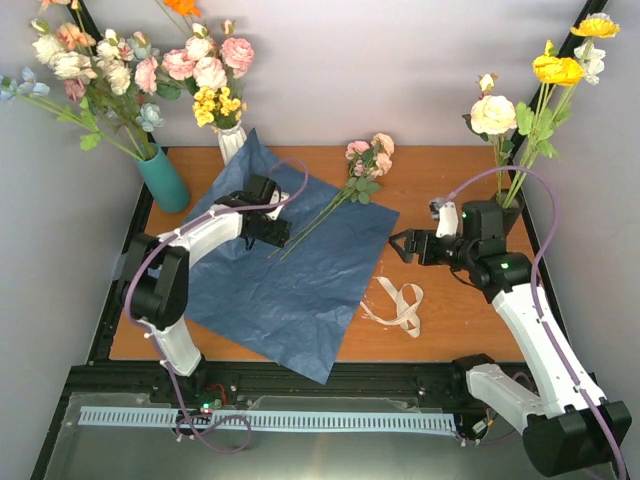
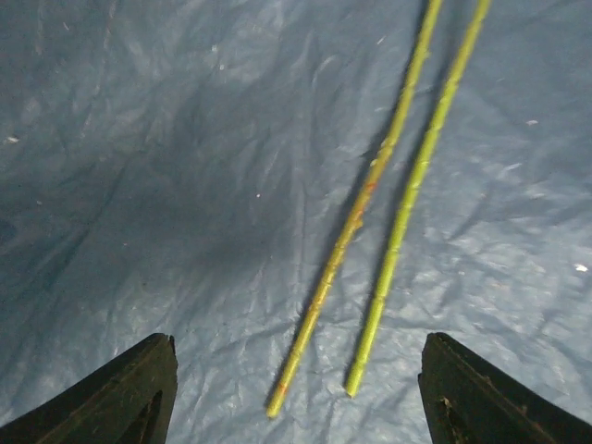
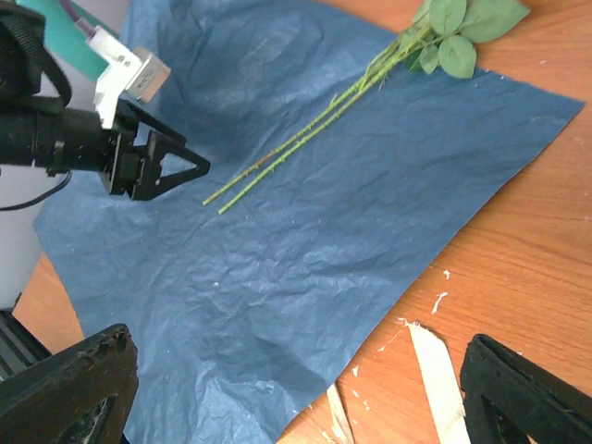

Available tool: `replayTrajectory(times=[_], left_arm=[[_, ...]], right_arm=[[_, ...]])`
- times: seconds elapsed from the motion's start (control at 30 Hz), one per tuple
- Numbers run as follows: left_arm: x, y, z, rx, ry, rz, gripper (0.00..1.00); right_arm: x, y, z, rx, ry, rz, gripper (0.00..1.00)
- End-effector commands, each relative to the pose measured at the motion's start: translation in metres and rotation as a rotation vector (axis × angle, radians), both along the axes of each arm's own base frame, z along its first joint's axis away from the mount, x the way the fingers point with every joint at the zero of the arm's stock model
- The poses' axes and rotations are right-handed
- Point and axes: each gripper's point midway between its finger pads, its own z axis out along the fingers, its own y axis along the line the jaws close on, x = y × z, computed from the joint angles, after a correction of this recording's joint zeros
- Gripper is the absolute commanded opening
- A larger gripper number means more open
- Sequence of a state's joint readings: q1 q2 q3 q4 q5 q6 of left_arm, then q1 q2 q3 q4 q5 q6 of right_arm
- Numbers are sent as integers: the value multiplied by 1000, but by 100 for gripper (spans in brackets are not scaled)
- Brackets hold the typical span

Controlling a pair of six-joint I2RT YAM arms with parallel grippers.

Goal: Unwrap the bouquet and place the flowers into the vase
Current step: Pick up the fake flower from the wrapping paper.

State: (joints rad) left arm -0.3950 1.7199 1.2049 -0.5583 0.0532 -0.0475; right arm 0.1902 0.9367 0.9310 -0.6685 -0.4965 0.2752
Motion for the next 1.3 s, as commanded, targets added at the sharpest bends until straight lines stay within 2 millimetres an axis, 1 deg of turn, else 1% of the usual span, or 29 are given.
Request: replayTrajectory(times=[0.0, 0.03, 0.07, 0.23, 0.5, 0.7, 0.93, 1.0, 1.13, 1.27], left_arm=[[14, 10, -15, 84, 21, 4, 70], [16, 9, -19, 85, 27, 1, 68], [19, 7, -22, 81, 34, -5, 66], [27, -1, -34, 64, 58, -17, 55], [34, -14, -52, 23, 96, -27, 46], [35, -26, -56, -34, 117, -46, 44], [38, -33, -60, -68, 122, -46, 42], [39, -38, -60, -86, 120, -60, 42], [45, -46, -62, -87, 111, -75, 39], [56, -54, -60, -89, 94, -88, 37]], right_arm=[[9, 6, -9, -29, -15, -8, 93], [6, 13, -13, -37, -8, 18, 93], [5, 14, -15, -43, -4, 23, 93], [3, 12, -23, -73, 6, 28, 93], [-5, 12, -31, -81, 18, 45, 93], [-9, 10, -36, -94, 23, 50, 93], [-9, 10, -41, -97, 32, 53, 93], [-9, 11, -40, -95, 29, 57, 93], [-9, 12, -41, -95, 32, 60, 93], [-8, 12, -42, -96, 36, 62, 93]])
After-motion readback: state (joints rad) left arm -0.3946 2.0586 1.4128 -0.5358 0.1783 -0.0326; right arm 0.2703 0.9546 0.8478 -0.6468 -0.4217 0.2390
